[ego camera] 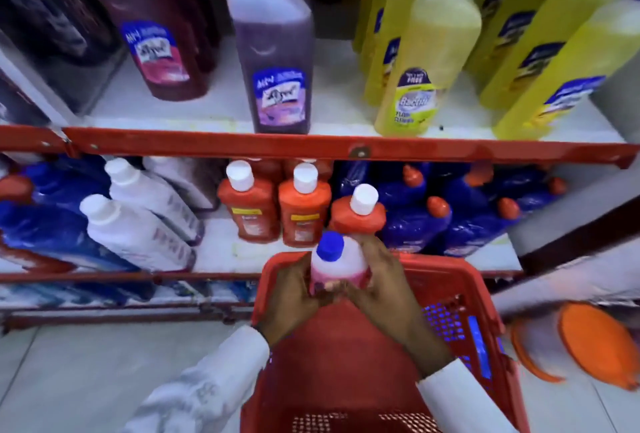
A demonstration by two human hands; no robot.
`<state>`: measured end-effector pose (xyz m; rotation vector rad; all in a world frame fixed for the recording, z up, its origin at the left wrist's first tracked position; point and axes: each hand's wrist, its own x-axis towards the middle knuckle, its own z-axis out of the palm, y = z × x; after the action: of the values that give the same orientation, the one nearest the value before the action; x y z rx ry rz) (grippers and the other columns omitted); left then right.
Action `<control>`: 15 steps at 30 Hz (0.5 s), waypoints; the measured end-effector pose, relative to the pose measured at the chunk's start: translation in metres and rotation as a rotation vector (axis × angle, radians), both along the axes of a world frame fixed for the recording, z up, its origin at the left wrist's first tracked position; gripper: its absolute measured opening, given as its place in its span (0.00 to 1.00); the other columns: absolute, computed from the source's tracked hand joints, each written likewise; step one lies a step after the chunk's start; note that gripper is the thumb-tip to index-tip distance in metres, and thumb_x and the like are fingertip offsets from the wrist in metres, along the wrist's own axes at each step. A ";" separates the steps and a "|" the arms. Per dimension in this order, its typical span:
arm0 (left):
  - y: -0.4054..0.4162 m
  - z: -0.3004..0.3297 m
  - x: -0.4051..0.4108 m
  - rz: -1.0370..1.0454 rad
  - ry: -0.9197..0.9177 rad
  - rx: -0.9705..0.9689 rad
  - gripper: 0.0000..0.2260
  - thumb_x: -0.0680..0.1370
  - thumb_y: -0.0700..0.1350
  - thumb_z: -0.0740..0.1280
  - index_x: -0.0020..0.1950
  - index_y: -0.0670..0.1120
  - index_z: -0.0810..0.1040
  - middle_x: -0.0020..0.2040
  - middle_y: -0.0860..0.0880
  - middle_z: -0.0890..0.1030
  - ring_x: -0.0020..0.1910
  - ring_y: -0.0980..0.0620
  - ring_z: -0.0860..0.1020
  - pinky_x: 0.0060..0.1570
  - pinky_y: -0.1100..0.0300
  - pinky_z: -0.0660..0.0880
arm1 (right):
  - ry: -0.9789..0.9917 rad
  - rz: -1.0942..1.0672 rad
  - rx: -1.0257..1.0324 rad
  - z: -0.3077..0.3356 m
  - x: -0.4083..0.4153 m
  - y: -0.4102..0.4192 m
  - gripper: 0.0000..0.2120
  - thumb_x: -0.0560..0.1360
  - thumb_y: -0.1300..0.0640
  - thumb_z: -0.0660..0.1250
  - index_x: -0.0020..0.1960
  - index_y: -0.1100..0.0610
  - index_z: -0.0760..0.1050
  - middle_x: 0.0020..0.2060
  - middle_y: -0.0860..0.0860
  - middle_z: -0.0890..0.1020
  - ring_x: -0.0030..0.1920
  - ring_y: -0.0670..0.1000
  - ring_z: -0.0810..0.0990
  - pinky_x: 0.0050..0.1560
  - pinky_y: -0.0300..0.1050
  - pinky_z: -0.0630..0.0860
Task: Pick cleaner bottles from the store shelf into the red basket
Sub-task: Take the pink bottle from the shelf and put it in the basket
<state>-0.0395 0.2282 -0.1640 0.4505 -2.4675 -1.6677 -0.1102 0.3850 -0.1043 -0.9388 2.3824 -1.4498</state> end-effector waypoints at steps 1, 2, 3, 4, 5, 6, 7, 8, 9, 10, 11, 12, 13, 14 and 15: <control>0.005 -0.018 -0.003 -0.002 -0.059 0.010 0.26 0.61 0.43 0.82 0.57 0.42 0.82 0.53 0.50 0.85 0.51 0.60 0.83 0.48 0.69 0.76 | 0.001 0.007 0.045 -0.016 -0.004 0.007 0.29 0.65 0.61 0.82 0.64 0.60 0.77 0.57 0.53 0.82 0.58 0.47 0.80 0.61 0.36 0.74; 0.008 -0.033 -0.004 -0.001 -0.114 0.001 0.27 0.59 0.40 0.83 0.57 0.41 0.82 0.52 0.49 0.84 0.48 0.65 0.81 0.45 0.75 0.74 | -0.011 0.009 0.077 -0.030 -0.007 0.012 0.28 0.63 0.63 0.82 0.62 0.59 0.79 0.56 0.51 0.83 0.56 0.45 0.80 0.59 0.33 0.74; 0.014 -0.048 -0.007 0.005 -0.160 -0.013 0.27 0.59 0.37 0.83 0.56 0.40 0.82 0.51 0.47 0.84 0.46 0.69 0.79 0.44 0.77 0.72 | -0.029 0.007 0.103 -0.044 -0.010 0.018 0.27 0.62 0.63 0.83 0.60 0.58 0.80 0.53 0.48 0.84 0.53 0.40 0.80 0.57 0.29 0.72; 0.019 -0.063 -0.009 0.018 -0.201 -0.022 0.28 0.58 0.35 0.82 0.57 0.39 0.81 0.52 0.46 0.84 0.46 0.68 0.77 0.46 0.74 0.74 | -0.049 0.002 0.125 -0.056 -0.013 0.021 0.27 0.61 0.63 0.83 0.58 0.58 0.81 0.52 0.46 0.84 0.51 0.37 0.78 0.55 0.25 0.71; 0.023 -0.075 -0.010 0.039 -0.245 -0.023 0.29 0.59 0.34 0.82 0.59 0.39 0.80 0.54 0.44 0.83 0.49 0.62 0.78 0.50 0.66 0.76 | -0.073 0.000 0.151 -0.068 -0.015 0.022 0.27 0.60 0.62 0.83 0.58 0.58 0.81 0.51 0.45 0.84 0.51 0.36 0.78 0.55 0.25 0.71; 0.027 -0.086 -0.011 0.067 -0.298 -0.024 0.30 0.60 0.34 0.81 0.61 0.38 0.78 0.57 0.41 0.83 0.52 0.56 0.77 0.52 0.61 0.75 | -0.103 0.002 0.180 -0.079 -0.017 0.022 0.25 0.60 0.61 0.83 0.57 0.58 0.82 0.51 0.47 0.85 0.51 0.37 0.79 0.56 0.30 0.75; 0.030 -0.094 -0.011 0.091 -0.356 -0.033 0.28 0.62 0.34 0.80 0.61 0.37 0.77 0.57 0.39 0.82 0.53 0.53 0.75 0.52 0.59 0.73 | -0.131 0.002 0.213 -0.089 -0.018 0.020 0.23 0.61 0.58 0.81 0.55 0.58 0.82 0.51 0.50 0.87 0.51 0.41 0.82 0.57 0.39 0.78; 0.032 -0.102 -0.012 0.110 -0.415 -0.043 0.26 0.65 0.35 0.79 0.61 0.37 0.77 0.56 0.38 0.82 0.52 0.53 0.74 0.52 0.59 0.71 | -0.153 0.001 0.240 -0.098 -0.019 0.018 0.20 0.63 0.55 0.79 0.54 0.58 0.83 0.50 0.52 0.88 0.51 0.47 0.85 0.55 0.47 0.80; 0.033 -0.109 -0.013 0.117 -0.467 -0.046 0.23 0.67 0.36 0.78 0.60 0.37 0.77 0.56 0.37 0.82 0.51 0.53 0.73 0.52 0.59 0.70 | -0.167 -0.001 0.272 -0.106 -0.019 0.015 0.19 0.65 0.51 0.77 0.53 0.59 0.83 0.49 0.54 0.88 0.50 0.52 0.87 0.53 0.51 0.81; 0.034 -0.115 -0.013 0.117 -0.502 -0.042 0.21 0.68 0.36 0.77 0.59 0.38 0.78 0.56 0.37 0.82 0.50 0.54 0.72 0.52 0.59 0.69 | -0.178 0.001 0.302 -0.114 -0.020 0.012 0.19 0.67 0.50 0.77 0.53 0.60 0.83 0.48 0.56 0.88 0.50 0.55 0.87 0.52 0.53 0.81; 0.034 -0.118 -0.015 0.122 -0.522 -0.038 0.19 0.69 0.36 0.77 0.58 0.37 0.78 0.56 0.36 0.82 0.49 0.54 0.73 0.51 0.60 0.70 | -0.186 0.001 0.331 -0.122 -0.021 0.010 0.19 0.67 0.51 0.78 0.53 0.60 0.82 0.48 0.57 0.88 0.50 0.57 0.87 0.53 0.54 0.80; 0.033 -0.120 -0.016 0.136 -0.530 -0.038 0.18 0.69 0.34 0.75 0.58 0.37 0.79 0.56 0.35 0.82 0.48 0.54 0.74 0.50 0.61 0.70 | -0.188 -0.003 0.351 -0.127 -0.021 0.008 0.19 0.67 0.53 0.80 0.54 0.60 0.82 0.49 0.57 0.88 0.51 0.58 0.86 0.55 0.55 0.79; 0.033 -0.120 -0.017 0.155 -0.530 -0.028 0.16 0.69 0.31 0.74 0.56 0.36 0.80 0.55 0.34 0.83 0.45 0.54 0.75 0.48 0.62 0.70 | -0.191 -0.008 0.365 -0.132 -0.022 0.006 0.19 0.66 0.54 0.80 0.54 0.60 0.82 0.49 0.57 0.88 0.51 0.58 0.86 0.55 0.54 0.79; 0.032 -0.120 -0.018 0.169 -0.525 -0.019 0.15 0.68 0.29 0.72 0.55 0.35 0.81 0.53 0.34 0.83 0.45 0.53 0.78 0.46 0.62 0.71 | -0.201 -0.013 0.372 -0.135 -0.024 0.006 0.20 0.65 0.55 0.81 0.54 0.59 0.83 0.49 0.56 0.88 0.50 0.57 0.87 0.55 0.53 0.80; 0.032 -0.119 -0.018 0.172 -0.522 -0.018 0.15 0.68 0.28 0.71 0.54 0.36 0.81 0.52 0.34 0.84 0.47 0.50 0.81 0.46 0.62 0.72 | -0.213 -0.012 0.375 -0.137 -0.024 0.005 0.19 0.64 0.55 0.81 0.53 0.58 0.83 0.48 0.55 0.88 0.49 0.55 0.87 0.54 0.51 0.80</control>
<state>-0.0572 0.2599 -0.2828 1.1928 -2.6730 -1.6136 -0.1345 0.3904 -0.2415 -0.6437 2.3814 -0.9948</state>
